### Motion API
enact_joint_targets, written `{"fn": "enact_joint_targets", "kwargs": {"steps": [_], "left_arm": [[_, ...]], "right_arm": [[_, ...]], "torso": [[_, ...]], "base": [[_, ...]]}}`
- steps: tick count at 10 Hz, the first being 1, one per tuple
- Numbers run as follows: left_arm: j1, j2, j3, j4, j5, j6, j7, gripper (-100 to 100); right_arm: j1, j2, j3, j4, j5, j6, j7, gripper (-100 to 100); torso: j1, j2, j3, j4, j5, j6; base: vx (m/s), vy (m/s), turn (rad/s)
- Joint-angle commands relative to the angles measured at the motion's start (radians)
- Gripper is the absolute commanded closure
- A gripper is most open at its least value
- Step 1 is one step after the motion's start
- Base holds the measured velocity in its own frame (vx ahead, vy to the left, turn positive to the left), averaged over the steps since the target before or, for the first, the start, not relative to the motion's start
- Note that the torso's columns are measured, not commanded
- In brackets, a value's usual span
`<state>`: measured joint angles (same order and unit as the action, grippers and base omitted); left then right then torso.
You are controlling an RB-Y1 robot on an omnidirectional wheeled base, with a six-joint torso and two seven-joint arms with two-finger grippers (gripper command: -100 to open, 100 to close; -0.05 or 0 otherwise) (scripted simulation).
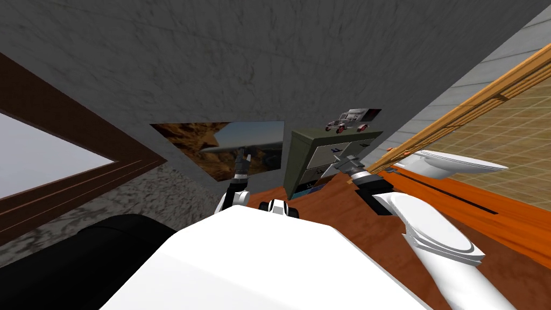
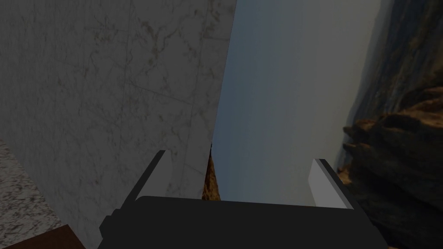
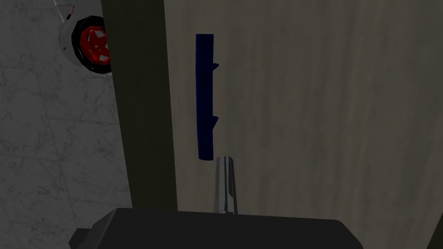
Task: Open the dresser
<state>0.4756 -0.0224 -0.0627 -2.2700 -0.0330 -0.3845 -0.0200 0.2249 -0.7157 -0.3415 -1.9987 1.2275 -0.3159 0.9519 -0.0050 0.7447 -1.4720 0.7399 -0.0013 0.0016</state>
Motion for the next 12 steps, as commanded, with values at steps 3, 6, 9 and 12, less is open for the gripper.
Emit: {"fn": "enact_joint_targets", "kwargs": {"steps": [3, 6, 9, 12], "left_arm": [[0.0, 0.0, 0.0, 0.0, 0.0, 0.0, 0.0, 0], [0.0, 0.0, 0.0, 0.0, 0.0, 0.0, 0.0, 0], [0.0, 0.0, 0.0, 0.0, 0.0, 0.0, 0.0, 0], [0.0, 0.0, 0.0, 0.0, 0.0, 0.0, 0.0, 0]], "right_arm": [[0.005, 0.022, -0.011, -0.028, -0.002, -0.014, 0.024, -100], [0.004, 0.026, -0.01, -0.034, 0.004, -0.007, 0.028, -100], [0.003, 0.004, -0.019, -0.034, 0.001, -0.003, 0.01, 100], [0.008, -0.003, -0.024, -0.048, -0.007, -0.014, 0.003, 100]], "torso": [[0.008, -0.01, -0.005, -0.003, 0.002, -0.002], [0.005, -0.015, -0.009, -0.004, 0.002, -0.002], [0.005, -0.001, 0.0, 0.0, 0.001, -0.001], [0.002, 0.001, 0.001, 0.0, 0.0, -0.001]], "base": [[-0.051, -0.043, -0.009], [0.134, 0.013, 0.032], [0.049, 0.027, -0.006], [-0.142, -0.067, -0.06]]}}
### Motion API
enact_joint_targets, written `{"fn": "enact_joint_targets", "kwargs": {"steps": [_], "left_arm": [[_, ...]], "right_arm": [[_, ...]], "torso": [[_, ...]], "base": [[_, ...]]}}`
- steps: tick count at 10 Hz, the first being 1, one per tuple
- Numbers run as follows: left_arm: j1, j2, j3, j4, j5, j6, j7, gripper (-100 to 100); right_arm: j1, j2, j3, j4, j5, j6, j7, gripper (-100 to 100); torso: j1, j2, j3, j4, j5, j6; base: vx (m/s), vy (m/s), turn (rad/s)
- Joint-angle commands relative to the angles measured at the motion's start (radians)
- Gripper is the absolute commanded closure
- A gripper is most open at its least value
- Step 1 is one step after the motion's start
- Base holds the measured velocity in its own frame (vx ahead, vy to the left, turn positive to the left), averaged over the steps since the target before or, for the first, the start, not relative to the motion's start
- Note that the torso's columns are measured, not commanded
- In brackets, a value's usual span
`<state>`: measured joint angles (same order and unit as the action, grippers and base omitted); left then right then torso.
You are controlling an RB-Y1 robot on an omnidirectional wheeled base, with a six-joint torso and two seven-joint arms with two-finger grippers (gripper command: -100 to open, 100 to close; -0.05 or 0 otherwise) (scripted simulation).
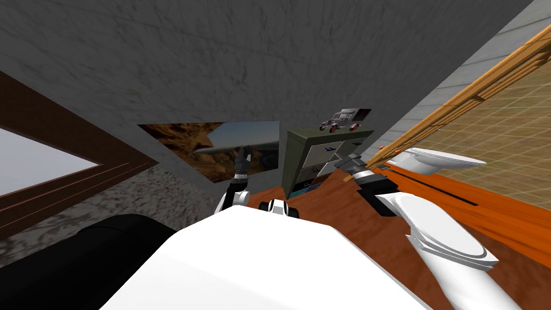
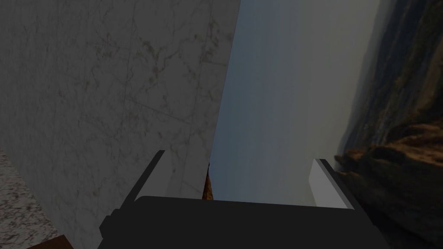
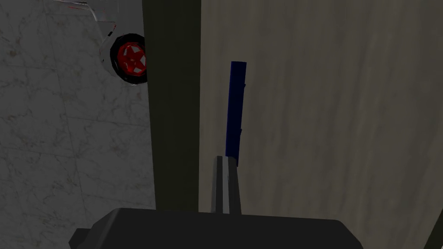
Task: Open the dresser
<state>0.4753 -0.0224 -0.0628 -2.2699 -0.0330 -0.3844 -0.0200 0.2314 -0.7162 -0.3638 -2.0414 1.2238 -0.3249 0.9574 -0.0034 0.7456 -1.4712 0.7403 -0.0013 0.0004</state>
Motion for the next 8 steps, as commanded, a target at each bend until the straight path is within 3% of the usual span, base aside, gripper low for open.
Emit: {"fn": "enact_joint_targets", "kwargs": {"steps": [1, 2, 3, 7, 8], "left_arm": [[0.0, 0.0, 0.0, 0.0, 0.0, 0.0, 0.0, 0], [0.0, 0.0, 0.0, 0.0, 0.0, 0.0, 0.0, 0], [0.0, 0.0, 0.0, 0.0, 0.0, 0.0, 0.0, 0], [0.001, 0.0, 0.0, 0.0, 0.0, 0.0, 0.0, 0], [0.001, 0.0, 0.0, 0.0, 0.0, 0.0, 0.0, 0]], "right_arm": [[0.004, -0.005, -0.003, -0.009, -0.005, -0.008, -0.005, 100], [0.003, -0.003, -0.003, -0.006, -0.005, -0.007, -0.003, 100], [0.002, 0.012, 0.004, -0.005, 0.004, 0.001, 0.011, -100], [0.001, 0.026, 0.012, -0.004, 0.014, 0.01, 0.024, -100], [-0.019, 0.008, 0.001, 0.032, 0.015, 0.016, 0.016, -100]], "torso": [[0.002, -0.003, -0.002, -0.001, 0.001, 0.0], [0.004, -0.007, -0.004, -0.002, 0.001, 0.0], [0.006, -0.013, -0.008, -0.004, 0.002, -0.001], [0.003, -0.01, -0.006, -0.003, 0.001, 0.0], [0.001, -0.002, -0.002, -0.001, 0.001, 0.0]], "base": [[-0.161, -0.076, -0.046], [-0.074, -0.036, -0.01], [0.072, 0.032, 0.064], [0.138, 0.048, 0.05], [-0.001, 0.031, 0.146]]}}
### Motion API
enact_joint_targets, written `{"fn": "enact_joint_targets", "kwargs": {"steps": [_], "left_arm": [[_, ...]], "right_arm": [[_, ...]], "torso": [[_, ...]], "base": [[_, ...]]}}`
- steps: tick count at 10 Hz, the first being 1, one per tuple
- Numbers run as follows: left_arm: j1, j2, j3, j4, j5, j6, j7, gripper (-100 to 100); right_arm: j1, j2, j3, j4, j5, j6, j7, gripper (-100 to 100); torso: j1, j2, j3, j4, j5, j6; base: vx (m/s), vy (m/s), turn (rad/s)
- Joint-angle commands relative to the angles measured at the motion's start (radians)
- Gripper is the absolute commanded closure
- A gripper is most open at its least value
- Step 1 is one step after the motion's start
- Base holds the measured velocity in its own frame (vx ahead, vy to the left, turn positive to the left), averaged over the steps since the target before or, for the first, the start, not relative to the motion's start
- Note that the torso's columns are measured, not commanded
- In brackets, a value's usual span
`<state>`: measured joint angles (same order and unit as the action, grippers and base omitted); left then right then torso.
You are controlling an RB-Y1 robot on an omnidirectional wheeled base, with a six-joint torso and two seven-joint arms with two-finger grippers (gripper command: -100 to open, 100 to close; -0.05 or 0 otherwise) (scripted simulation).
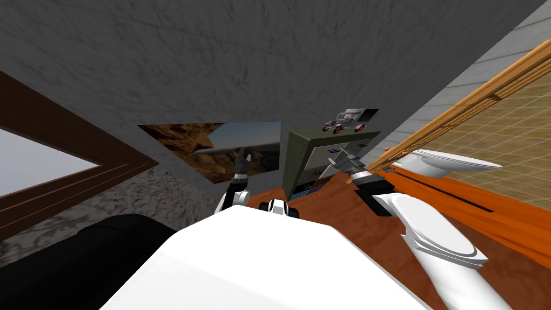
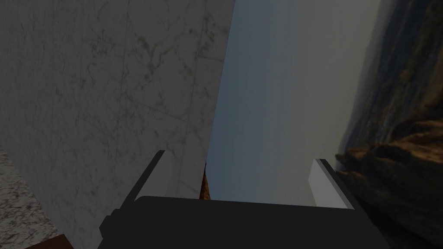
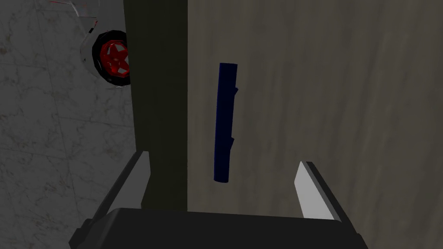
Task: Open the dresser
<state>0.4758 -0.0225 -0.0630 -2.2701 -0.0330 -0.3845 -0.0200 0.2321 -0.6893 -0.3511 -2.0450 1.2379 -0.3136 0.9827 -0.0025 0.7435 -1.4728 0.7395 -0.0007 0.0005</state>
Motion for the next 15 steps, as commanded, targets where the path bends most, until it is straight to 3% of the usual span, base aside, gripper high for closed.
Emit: {"fn": "enact_joint_targets", "kwargs": {"steps": [1, 4, 5, 6, 10, 11, 12, 14, 15], "left_arm": [[0.0, 0.0, 0.0, 0.0, 0.0, 0.0, 0.0, 0], [0.0, 0.0, 0.0, 0.0, 0.0, 0.0, 0.0, 0], [0.0, 0.0, 0.0, 0.0, 0.0, 0.0, 0.0, 0], [0.0, 0.0, 0.0, 0.0, 0.0, 0.0, 0.0, 0], [0.0, 0.0, 0.0, 0.0, 0.0, 0.0, 0.0, 0], [0.0, 0.0, 0.0, 0.0, 0.0, 0.0, 0.0, 0], [0.0, 0.0, 0.0, 0.0, 0.0, 0.0, 0.0, 0], [0.0, 0.0, 0.0, 0.0, 0.0, 0.0, 0.0, 0], [0.0, 0.0, 0.0, 0.0, 0.0, 0.0, 0.0, 0]], "right_arm": [[-0.026, -0.025, -0.015, 0.048, 0.001, 0.006, -0.012, -100], [-0.064, -0.063, -0.038, 0.12, 0.001, 0.015, -0.03, -100], [-0.054, -0.058, -0.039, 0.104, -0.002, 0.009, -0.026, -100], [-0.039, -0.038, -0.023, 0.072, 0.001, 0.009, -0.018, 100], [-0.006, -0.006, -0.004, 0.012, 0.0, 0.002, -0.003, 100], [-0.012, -0.01, -0.008, 0.023, -0.001, -0.001, -0.002, 100], [-0.014, 0.017, 0.003, 0.005, 0.006, 0.013, 0.016, -100], [-0.02, -0.023, -0.016, 0.022, -0.007, 0.005, -0.016, -100], [-0.019, -0.013, -0.009, 0.019, -0.002, 0.007, -0.005, -100]], "torso": [[0.001, 0.004, 0.003, 0.001, 0.0, -0.001], [0.003, -0.005, -0.003, -0.001, 0.001, 0.0], [0.003, -0.007, -0.004, -0.002, 0.001, -0.001], [0.001, -0.008, -0.005, -0.002, 0.0, 0.0], [0.002, -0.006, -0.003, -0.002, 0.001, 0.0], [0.003, -0.005, -0.003, -0.001, 0.001, -0.001], [0.004, -0.004, -0.002, -0.001, 0.001, -0.001], [0.004, -0.004, -0.002, -0.001, 0.001, 0.0], [0.004, -0.01, -0.006, -0.002, 0.001, -0.001]], "base": [[-0.039, 0.028, 0.182], [-0.052, 0.032, 0.151], [-0.023, 0.013, 0.028], [0.023, -0.015, -0.244], [0.041, -0.03, -0.12], [0.014, -0.012, -0.011], [-0.026, 0.033, 0.057], [0.031, 0.039, -0.001], [0.05, 0.036, -0.006]]}}
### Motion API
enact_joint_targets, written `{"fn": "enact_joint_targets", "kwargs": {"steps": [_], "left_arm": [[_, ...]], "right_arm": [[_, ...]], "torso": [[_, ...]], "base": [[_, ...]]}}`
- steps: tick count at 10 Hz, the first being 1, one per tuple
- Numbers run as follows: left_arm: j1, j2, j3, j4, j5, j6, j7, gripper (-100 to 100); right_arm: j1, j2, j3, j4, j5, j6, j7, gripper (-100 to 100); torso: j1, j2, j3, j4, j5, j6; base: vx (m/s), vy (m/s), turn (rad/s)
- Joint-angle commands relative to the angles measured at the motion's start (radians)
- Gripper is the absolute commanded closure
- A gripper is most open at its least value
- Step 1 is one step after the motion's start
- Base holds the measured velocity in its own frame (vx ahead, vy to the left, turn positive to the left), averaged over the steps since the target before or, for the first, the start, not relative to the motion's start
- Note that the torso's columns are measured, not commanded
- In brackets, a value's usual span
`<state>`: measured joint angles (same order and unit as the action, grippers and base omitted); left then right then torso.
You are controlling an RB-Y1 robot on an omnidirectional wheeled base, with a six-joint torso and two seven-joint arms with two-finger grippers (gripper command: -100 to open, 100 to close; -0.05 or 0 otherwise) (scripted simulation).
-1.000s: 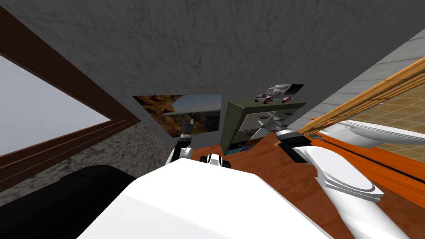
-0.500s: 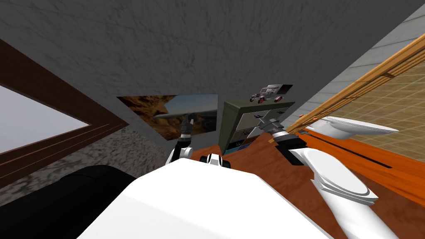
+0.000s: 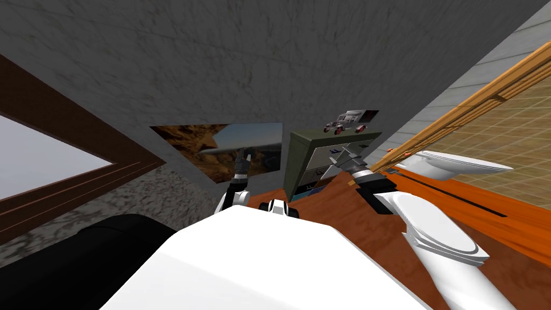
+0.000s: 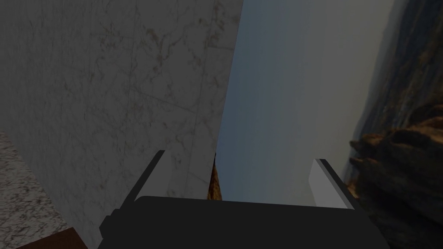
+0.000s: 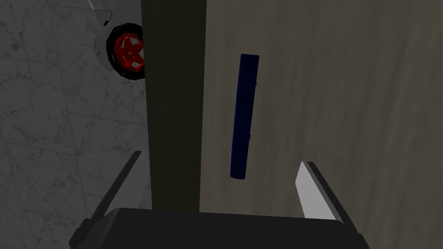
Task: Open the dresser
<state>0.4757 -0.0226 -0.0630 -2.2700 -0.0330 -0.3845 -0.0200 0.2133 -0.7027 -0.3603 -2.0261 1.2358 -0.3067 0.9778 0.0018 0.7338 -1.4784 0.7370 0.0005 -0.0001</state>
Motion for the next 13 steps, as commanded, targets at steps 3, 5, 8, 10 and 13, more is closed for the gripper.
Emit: {"fn": "enact_joint_targets", "kwargs": {"steps": [3, 5, 8, 10, 13], "left_arm": [[0.0, 0.0, 0.0, 0.0, 0.0, 0.0, 0.0, 0], [-0.001, 0.0, 0.0, 0.0, 0.0, 0.0, 0.0, 0], [0.0, 0.0, 0.0, 0.0, 0.0, 0.0, 0.0, 0], [0.0, 0.0, 0.0, 0.0, 0.0, 0.0, 0.0, 0], [0.0, 0.0, 0.0, 0.0, 0.0, 0.0, 0.0, 0]], "right_arm": [[0.003, -0.006, -0.006, -0.012, -0.007, -0.007, -0.009, 100], [0.005, -0.01, -0.009, -0.021, -0.011, -0.012, -0.014, 100], [0.006, 0.005, 0.001, -0.01, -0.003, -0.007, 0.002, -100], [0.007, 0.017, 0.01, -0.003, 0.005, -0.001, 0.014, -100], [-0.001, -0.024, -0.014, 0.006, -0.01, -0.011, -0.016, -100]], "torso": [[-0.009, 0.013, 0.007, 0.007, 0.0, 0.003], [-0.006, 0.01, 0.006, 0.003, -0.002, 0.001], [0.003, -0.008, -0.005, -0.003, 0.001, -0.001], [0.0, -0.003, -0.002, -0.001, 0.0, 0.0], [-0.001, 0.009, 0.005, 0.003, -0.001, 0.0]], "base": [[-0.093, -0.049, -0.035], [-0.174, -0.075, -0.065], [0.028, 0.01, 0.038], [0.159, 0.047, 0.053], [0.105, 0.048, -0.005]]}}
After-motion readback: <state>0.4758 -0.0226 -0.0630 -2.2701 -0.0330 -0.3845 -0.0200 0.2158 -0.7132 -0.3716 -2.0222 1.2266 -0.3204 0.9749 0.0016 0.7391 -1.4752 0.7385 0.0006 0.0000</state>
